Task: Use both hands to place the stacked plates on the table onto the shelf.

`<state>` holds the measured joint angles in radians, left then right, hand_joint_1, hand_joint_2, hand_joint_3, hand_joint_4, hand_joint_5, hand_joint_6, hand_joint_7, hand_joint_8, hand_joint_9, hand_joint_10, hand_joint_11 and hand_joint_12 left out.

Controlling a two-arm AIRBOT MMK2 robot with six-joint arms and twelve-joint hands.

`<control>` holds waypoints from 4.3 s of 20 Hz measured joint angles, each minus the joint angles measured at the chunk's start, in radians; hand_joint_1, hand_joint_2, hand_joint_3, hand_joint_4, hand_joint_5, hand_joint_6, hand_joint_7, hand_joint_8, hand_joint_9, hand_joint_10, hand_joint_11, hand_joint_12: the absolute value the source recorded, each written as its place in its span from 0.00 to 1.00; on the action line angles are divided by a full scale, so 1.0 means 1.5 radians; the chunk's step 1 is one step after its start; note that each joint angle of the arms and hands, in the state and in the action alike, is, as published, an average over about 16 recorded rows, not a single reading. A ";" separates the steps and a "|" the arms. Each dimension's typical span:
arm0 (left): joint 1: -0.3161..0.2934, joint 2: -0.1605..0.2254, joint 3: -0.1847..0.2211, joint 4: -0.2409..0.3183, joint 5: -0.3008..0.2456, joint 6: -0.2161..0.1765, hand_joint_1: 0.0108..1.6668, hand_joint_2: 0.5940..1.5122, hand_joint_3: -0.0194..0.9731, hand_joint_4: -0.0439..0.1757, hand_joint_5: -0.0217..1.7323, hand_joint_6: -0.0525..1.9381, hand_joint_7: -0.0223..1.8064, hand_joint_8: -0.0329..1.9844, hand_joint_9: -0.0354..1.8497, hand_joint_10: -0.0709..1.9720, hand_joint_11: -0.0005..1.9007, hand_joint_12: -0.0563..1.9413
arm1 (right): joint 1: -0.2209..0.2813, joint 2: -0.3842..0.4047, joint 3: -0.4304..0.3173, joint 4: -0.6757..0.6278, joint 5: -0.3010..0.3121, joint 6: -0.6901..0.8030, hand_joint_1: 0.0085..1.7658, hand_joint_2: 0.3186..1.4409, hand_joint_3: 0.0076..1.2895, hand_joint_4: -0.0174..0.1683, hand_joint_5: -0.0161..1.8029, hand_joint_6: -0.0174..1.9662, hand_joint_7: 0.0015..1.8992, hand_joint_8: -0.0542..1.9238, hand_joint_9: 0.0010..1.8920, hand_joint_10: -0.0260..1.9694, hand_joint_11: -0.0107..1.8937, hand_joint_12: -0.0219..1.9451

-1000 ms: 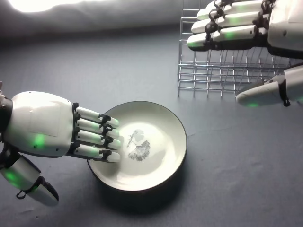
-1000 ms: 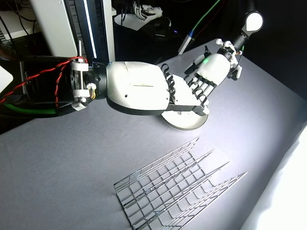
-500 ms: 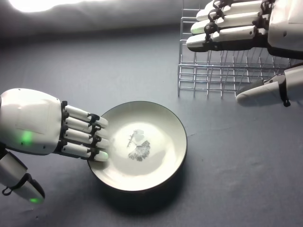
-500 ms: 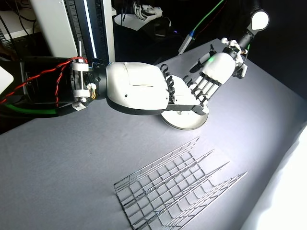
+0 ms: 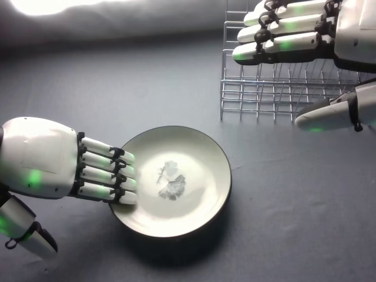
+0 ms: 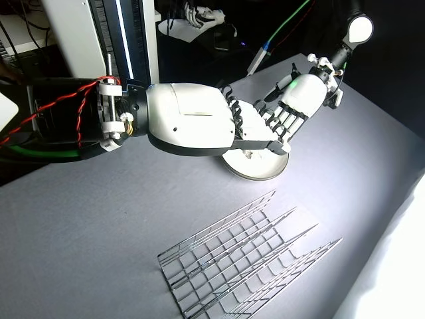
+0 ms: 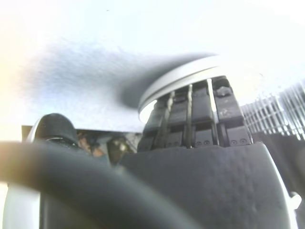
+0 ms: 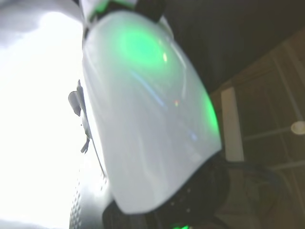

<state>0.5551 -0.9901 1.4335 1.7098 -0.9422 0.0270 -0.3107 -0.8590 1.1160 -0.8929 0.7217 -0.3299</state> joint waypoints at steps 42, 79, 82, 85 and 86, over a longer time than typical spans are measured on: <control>-0.014 -0.099 -0.023 -0.029 0.059 0.011 0.00 0.61 0.03 0.16 0.01 0.01 0.01 0.00 0.03 0.04 0.01 0.03 | -0.078 -0.096 0.055 -0.201 0.063 -0.010 0.67 0.51 0.00 0.12 0.12 0.02 0.05 0.04 0.04 0.02 0.02 0.27; -0.065 -0.032 -0.056 -0.040 0.062 0.010 0.00 0.62 0.03 0.20 0.01 0.03 0.02 0.02 0.03 0.04 0.01 0.03 | -0.057 -0.227 0.123 -0.157 0.010 -0.043 0.72 0.55 0.00 0.08 0.53 0.26 0.55 0.25 0.55 0.40 0.48 0.46; -0.081 -0.001 -0.069 -0.049 0.065 0.008 0.00 0.62 0.03 0.21 0.02 0.03 0.02 0.02 0.03 0.04 0.01 0.03 | -0.041 -0.228 0.121 -0.147 0.010 -0.039 0.73 0.54 0.00 0.10 0.54 0.30 0.56 0.28 0.56 0.45 0.49 0.46; -0.094 0.030 -0.080 -0.055 0.069 0.006 0.00 0.62 0.03 0.21 0.02 0.04 0.02 0.02 0.03 0.04 0.01 0.03 | -0.024 -0.228 0.118 -0.132 0.009 -0.034 0.74 0.54 0.01 0.11 0.55 0.34 0.57 0.30 0.56 0.47 0.49 0.46; -0.098 0.040 -0.084 -0.056 0.071 0.005 0.00 0.62 0.03 0.21 0.02 0.04 0.02 0.02 0.03 0.04 0.01 0.03 | -0.017 -0.227 0.117 -0.126 0.009 -0.032 0.74 0.54 0.01 0.11 0.55 0.35 0.58 0.31 0.56 0.47 0.48 0.46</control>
<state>0.4084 -0.9294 1.3081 1.6251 -0.8359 0.0343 -0.3367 -1.1997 1.2912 -1.0822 0.7350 -0.3785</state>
